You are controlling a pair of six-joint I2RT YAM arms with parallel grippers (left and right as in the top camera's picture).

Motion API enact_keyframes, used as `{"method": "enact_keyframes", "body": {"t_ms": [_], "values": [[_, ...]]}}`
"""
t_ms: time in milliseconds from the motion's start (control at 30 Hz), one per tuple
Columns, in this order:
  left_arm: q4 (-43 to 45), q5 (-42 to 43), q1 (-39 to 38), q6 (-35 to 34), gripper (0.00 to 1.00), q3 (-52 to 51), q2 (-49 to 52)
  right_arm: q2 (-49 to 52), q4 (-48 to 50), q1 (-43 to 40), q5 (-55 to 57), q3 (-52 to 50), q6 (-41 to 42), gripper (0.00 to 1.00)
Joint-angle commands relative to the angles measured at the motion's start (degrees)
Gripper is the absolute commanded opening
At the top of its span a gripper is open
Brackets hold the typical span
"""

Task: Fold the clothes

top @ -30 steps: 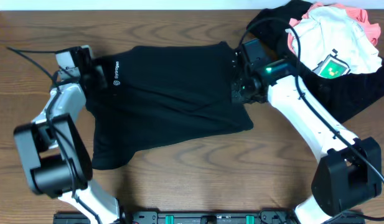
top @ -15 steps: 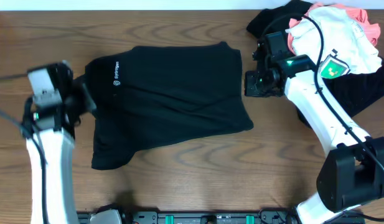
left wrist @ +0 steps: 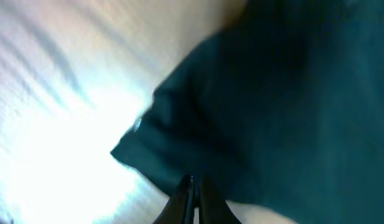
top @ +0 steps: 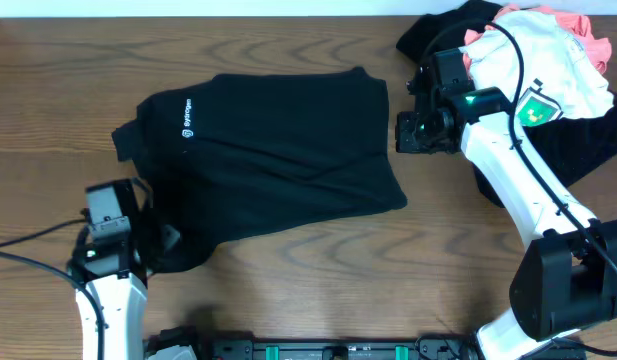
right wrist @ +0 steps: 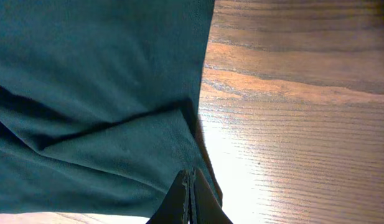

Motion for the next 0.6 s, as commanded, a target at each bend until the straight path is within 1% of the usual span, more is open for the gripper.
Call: {"method": "enact_keyframes", "body": {"t_ms": [0,233,333,400,467,567], "values": [[-0.72,-0.5,-1.42,-4.2,0.06,-1.7,-0.37,0.26,0.37,-0.52,-0.39,0.13,-1.46,0.01],[-1.44,-0.39,-1.95,-6.14,0.06,-5.44,-0.37,0.26,1.64,-2.23,-0.42,0.13,-2.51,0.01],[-1.64,-0.28,-1.95,-8.33,0.07,-7.65,-0.37,0.26,2.16,-2.97,-0.42,0.13,-2.51,0.01],[-0.94,-0.33,-1.95,-8.83,0.13,-8.61,-0.37,0.26,2.45,-3.32,-0.42,0.13,-2.54,0.01],[1.03,-0.33,-1.95,-8.83,0.22,-9.55,-0.37,0.26,2.67,-3.54,-0.42,0.13,-2.54,0.01],[3.82,-0.31,-1.95,-8.83,0.27,-10.47,-0.37,0.26,2.84,-3.65,-0.42,0.13,-2.99,0.01]]}}
